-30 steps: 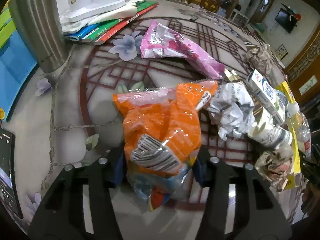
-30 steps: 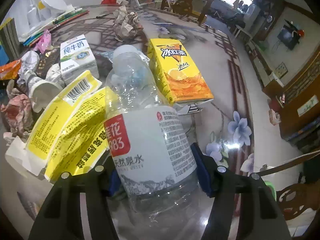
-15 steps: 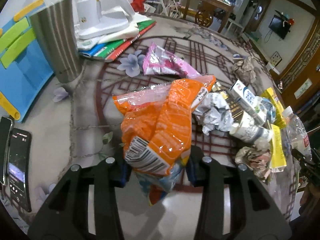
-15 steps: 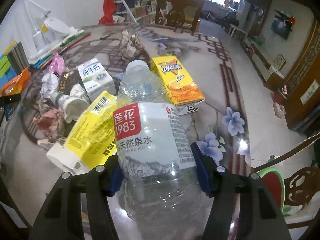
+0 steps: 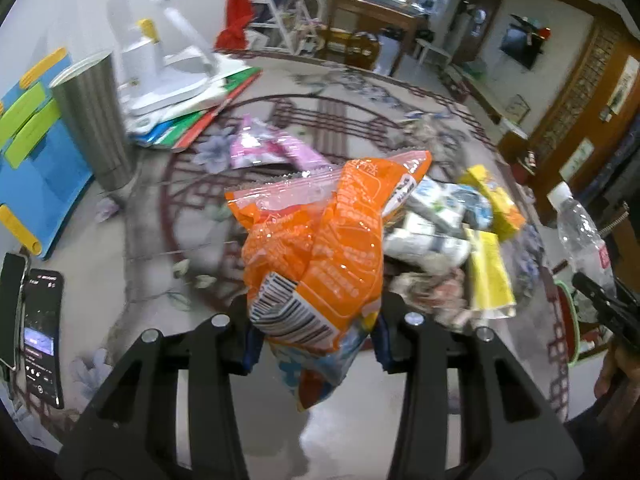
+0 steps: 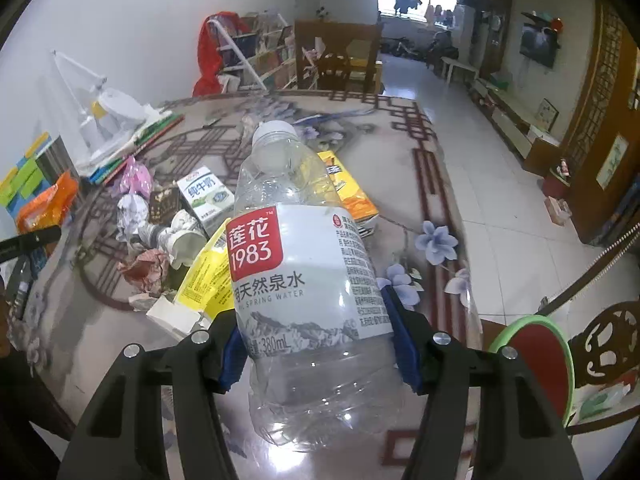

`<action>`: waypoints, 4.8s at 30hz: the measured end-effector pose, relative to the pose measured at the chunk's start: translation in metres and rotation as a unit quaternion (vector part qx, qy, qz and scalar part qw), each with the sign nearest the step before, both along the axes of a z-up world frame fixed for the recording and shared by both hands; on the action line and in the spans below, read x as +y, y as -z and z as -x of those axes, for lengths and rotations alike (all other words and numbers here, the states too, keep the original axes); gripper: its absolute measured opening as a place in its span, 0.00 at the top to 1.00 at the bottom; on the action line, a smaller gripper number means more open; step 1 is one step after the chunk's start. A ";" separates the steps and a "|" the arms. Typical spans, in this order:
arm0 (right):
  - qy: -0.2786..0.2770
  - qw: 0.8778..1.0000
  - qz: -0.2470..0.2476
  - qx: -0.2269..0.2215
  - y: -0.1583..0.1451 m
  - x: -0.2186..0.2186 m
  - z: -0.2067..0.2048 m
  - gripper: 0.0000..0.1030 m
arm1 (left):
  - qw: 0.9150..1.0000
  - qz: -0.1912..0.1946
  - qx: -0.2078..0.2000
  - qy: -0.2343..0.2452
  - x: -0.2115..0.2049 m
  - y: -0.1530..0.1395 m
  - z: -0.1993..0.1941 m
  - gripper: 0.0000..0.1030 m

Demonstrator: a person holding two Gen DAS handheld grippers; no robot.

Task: Collect trash
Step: 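Carry bottle and snack bag to the red bin and release both, then grasp the yellow wrapper with the right tool while the left tool grasps crumpled paper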

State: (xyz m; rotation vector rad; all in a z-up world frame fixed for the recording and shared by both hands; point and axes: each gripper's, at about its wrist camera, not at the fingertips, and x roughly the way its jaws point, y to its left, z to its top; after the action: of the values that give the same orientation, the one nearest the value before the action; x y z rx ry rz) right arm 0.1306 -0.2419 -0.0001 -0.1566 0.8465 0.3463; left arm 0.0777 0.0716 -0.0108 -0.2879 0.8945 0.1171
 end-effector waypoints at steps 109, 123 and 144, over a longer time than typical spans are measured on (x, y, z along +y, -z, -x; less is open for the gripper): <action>0.114 0.993 -0.025 -0.024 -0.012 -0.050 0.031 0.07 | 0.977 0.017 -0.047 0.206 -0.129 -0.059 -0.030 0.05; 0.035 0.999 -0.028 0.028 0.023 0.063 0.004 0.07 | 0.994 0.049 -0.002 0.100 -0.011 -0.008 -0.017 0.05; 0.016 0.993 -0.052 0.101 0.075 0.070 -0.036 0.07 | 0.983 0.119 0.083 0.109 -0.068 0.066 -0.076 0.10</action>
State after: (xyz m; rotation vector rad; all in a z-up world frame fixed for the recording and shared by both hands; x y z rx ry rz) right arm 0.1664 -0.1720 -0.0750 -0.0103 1.0273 0.3802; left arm 0.1540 0.0037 -0.0764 -0.4042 1.1025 -0.1723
